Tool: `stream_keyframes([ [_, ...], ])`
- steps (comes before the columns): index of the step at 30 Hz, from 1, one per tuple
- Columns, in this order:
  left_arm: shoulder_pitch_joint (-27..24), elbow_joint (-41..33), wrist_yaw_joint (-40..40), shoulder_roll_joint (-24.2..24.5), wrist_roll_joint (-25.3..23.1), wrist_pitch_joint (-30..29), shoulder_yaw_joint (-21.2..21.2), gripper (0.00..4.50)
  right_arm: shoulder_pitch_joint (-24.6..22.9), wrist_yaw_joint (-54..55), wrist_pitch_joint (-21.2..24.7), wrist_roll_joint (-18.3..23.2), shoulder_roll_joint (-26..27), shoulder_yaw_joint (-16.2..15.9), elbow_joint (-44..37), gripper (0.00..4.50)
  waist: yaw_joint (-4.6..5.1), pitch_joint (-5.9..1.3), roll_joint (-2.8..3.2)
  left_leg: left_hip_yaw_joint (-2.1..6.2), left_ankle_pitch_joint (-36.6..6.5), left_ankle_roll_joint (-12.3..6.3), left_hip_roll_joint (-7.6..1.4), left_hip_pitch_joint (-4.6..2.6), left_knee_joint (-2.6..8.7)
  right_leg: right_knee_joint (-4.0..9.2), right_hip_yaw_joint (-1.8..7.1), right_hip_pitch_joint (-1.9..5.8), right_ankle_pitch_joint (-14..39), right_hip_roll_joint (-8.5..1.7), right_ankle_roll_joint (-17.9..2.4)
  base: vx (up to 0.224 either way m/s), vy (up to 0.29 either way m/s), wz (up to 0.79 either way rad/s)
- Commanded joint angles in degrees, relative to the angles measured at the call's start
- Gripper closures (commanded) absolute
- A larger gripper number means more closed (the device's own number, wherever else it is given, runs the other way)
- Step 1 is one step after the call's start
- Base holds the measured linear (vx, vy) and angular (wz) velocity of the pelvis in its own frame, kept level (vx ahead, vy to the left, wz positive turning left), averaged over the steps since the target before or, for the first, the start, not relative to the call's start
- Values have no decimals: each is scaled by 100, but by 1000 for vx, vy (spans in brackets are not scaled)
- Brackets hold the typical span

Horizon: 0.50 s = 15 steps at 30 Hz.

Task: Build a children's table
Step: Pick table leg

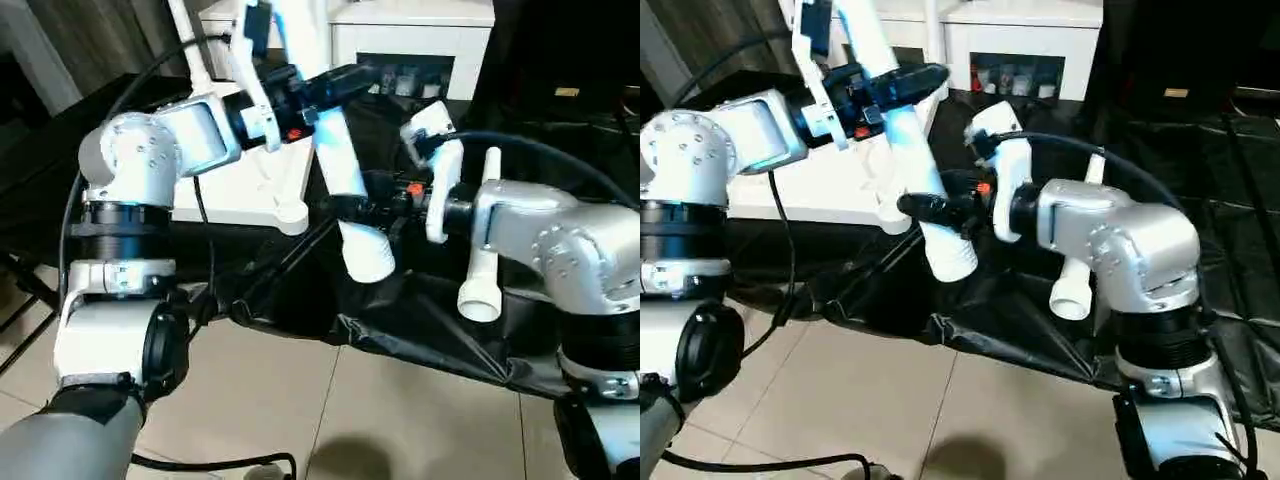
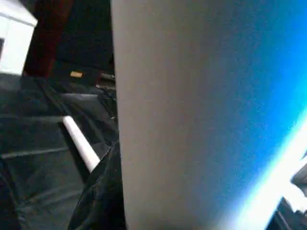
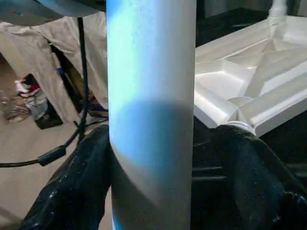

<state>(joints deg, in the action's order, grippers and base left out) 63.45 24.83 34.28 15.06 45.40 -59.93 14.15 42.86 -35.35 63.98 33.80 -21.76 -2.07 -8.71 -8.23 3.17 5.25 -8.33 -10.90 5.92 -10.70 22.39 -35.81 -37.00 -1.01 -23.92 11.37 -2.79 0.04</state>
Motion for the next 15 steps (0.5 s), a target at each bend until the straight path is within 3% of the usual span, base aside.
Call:
stream_keyframes([
  [1, 151, 109, -89, 20, 162, -125, 218, 286, 142, -14, 209, 95, -88, 133, -90, 109, -8, -460, -130, -13, -184, 79, -13, -14, 317, 388, 182, 432, 142, -306, -1050, 0, 0, 0],
  [11, 242, 352, -129, -9, 323, -351, 434, 286, 177, -126, 467, 285, -221, 124, -157, 109, -27, -464, -143, -9, -153, 66, -27, -10, 318, 385, 183, 437, 127, -324, -1044, 0, 0, 0],
  [15, 126, 112, 128, 84, 101, -204, 76, 286, 177, -74, 392, 203, -265, 7, -185, 109, -31, -465, -143, -6, -142, 76, -32, -14, 324, 386, 185, 432, 168, -323, -1019, 0, 0, 0],
])
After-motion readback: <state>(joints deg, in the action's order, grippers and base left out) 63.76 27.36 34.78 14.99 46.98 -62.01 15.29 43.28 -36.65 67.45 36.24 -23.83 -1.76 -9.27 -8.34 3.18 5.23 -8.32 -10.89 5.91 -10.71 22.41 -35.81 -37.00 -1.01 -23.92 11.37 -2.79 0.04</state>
